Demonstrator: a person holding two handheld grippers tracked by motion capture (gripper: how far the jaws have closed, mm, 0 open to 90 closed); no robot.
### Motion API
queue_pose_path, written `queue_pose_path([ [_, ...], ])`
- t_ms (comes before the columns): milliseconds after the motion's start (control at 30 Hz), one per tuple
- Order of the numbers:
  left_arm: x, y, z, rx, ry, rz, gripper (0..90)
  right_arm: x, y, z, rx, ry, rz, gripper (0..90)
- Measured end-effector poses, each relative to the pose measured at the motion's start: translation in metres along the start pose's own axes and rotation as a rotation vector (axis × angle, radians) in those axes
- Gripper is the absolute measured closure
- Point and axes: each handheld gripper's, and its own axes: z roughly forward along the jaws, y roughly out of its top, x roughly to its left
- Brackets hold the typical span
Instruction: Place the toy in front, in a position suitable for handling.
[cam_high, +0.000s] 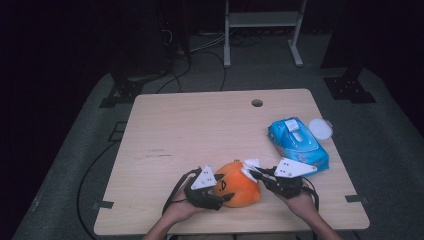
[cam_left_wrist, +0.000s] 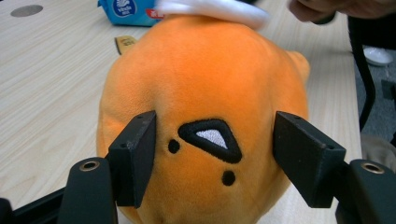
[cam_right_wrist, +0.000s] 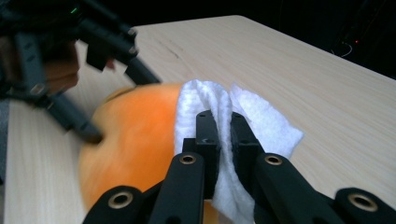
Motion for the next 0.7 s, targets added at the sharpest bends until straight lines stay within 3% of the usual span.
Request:
queue_pose_path([
  [167, 0.002, -0.001, -0.003, -0.026, -0.036, -0.023, 29.7, -0.007, 0.000, 0.007, 0.025, 0.026, 0.031, 84.2],
  [267, 0.011, 0.007, -0.009, -0.077, -0.085, -0.095, 20.6, -0.006, -0.004, 0.003, 0.039, 0.049, 0.025, 84.2],
  [333, 0.016, 0.014, -0.009, -0.086, -0.068, -0.110, 16.4, -0.005, -0.007, 0.000, 0.043, 0.057, 0.008, 84.2],
  [433, 0.026, 0.019, 0.002, -0.037, -0.057, -0.157, 10.5, -0.003, -0.012, -0.006, 0.037, 0.076, -0.002, 84.1],
  [500, 0.030, 0.016, 0.012, -0.008, -0.108, -0.193, 12.6, -0.003, -0.014, -0.009, 0.042, 0.068, -0.004, 84.0],
  [600, 0.025, 0.014, 0.014, -0.023, -0.097, -0.155, 22.4, -0.003, -0.015, -0.013, 0.042, 0.056, 0.005, 84.0],
  [700, 0.021, 0.014, 0.011, -0.014, -0.081, -0.119, 25.0, -0.002, -0.013, -0.011, 0.026, 0.069, 0.015, 84.0],
])
